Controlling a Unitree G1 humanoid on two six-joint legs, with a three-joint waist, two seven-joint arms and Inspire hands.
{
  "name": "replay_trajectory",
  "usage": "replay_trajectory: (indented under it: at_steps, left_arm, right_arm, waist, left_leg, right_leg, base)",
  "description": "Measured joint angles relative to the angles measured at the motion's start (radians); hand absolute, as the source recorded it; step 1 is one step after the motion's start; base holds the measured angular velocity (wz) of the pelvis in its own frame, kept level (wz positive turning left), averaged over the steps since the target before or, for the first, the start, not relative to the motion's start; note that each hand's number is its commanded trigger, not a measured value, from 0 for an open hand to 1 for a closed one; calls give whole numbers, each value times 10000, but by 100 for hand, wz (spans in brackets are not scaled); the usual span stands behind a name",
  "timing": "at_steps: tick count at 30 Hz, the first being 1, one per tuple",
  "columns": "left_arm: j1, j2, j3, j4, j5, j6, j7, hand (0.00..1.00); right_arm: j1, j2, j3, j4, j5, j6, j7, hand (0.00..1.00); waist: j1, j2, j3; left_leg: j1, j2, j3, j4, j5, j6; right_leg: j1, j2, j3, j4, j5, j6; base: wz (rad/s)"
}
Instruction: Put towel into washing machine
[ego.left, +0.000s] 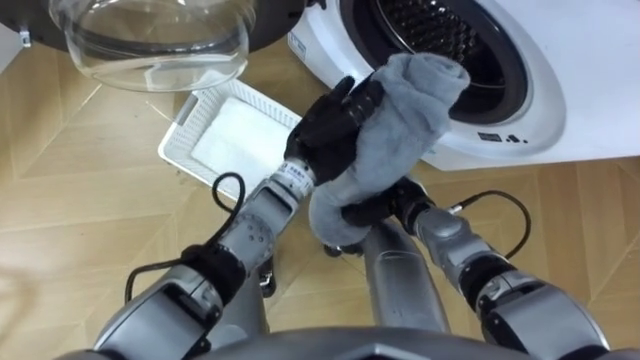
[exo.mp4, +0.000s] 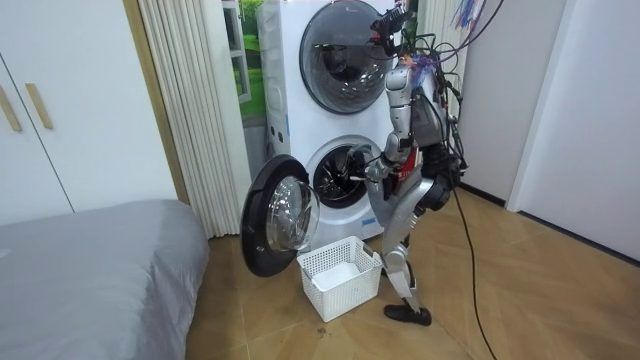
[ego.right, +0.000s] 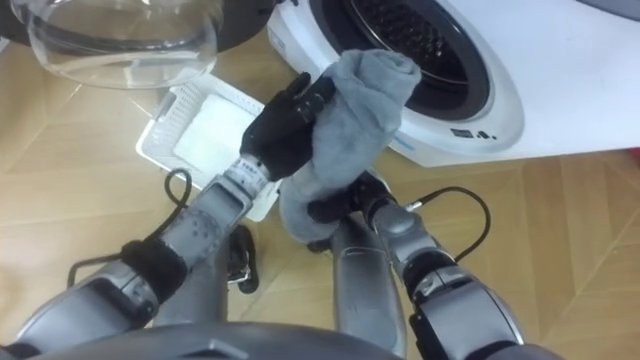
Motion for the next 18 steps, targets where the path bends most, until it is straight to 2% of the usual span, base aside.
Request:
replay_trajectory:
  at_steps: [1, 2, 3, 6, 10, 13, 15, 18]
  left_arm:
    - [58, 20, 1, 0, -34, -1, -109, 100]
    - [82, 24, -1, 0, -78, 4, -158, 39]
    - [133, 25, 0, 0, -118, 14, -200, 0]
    - [323, 35, -1, -1, -125, 86, -338, 0]
    - [716, 124, 39, -34, -366, 171, -367, 0]
    - [941, 352, 582, 631, -332, 490, -400, 0]
    - [964, 476, 903, 1059, -294, 496, -325, 0]
    - [1062, 629, 1495, 1808, 51, 507, 36, 0]
  right_arm:
    - [38, 7, 0, -42, 1, 0, -71, 100]
    - [52, 8, -1, -56, 5, 0, -99, 100]
    - [60, 9, -6, -61, 2, 0, -175, 100]
    - [231, -20, -103, -121, 32, -2, -355, 100]
    - [349, -81, -102, -134, 11, 5, -569, 100]
    - [460, -106, -304, -123, -5, 14, -735, 100]
    - [460, -160, -468, -101, 89, 16, -783, 100]
    - [494, -334, -703, -64, 112, 53, -867, 100]
  waist:
    - [8, 2, -1]
    - [11, 2, -1]
    - [35, 6, -3]
    - [263, 29, -17]
    - [530, 124, -73]
    - [796, 210, -77]
    - [871, 274, -67]
    - [1284, 454, -75]
  left_leg:
    - [8, 1, 0, -6, 0, -1]
    - [11, 0, 0, -17, 2, -3]
    - [13, 2, 0, -37, 7, -13]
    - [39, 8, 3, -183, 44, -63]
    - [92, 1, 2, -329, 88, -102]
    - [244, -11, -28, -475, 117, -133]
    - [225, -19, -48, -502, 136, -128]
    - [211, -3, -50, -533, 144, -129]
  right_leg:
    - [0, -15, 6, -1, 1, -1]
    - [0, -17, 6, -4, 1, -1]
    - [0, -9, 8, -28, 4, -5]
    - [15, 46, 22, -179, 73, -18]
    - [45, 61, 4, -283, 74, -20]
    - [200, 73, -17, -354, 71, -24]
    - [190, 58, -48, -396, 71, -24]
    - [188, 72, -90, -441, 74, -29]
  base:
    - [0]
    - [0]
    - [0]
    - [-5]
    - [0]
    - [1]
    - [5]
    - [0]
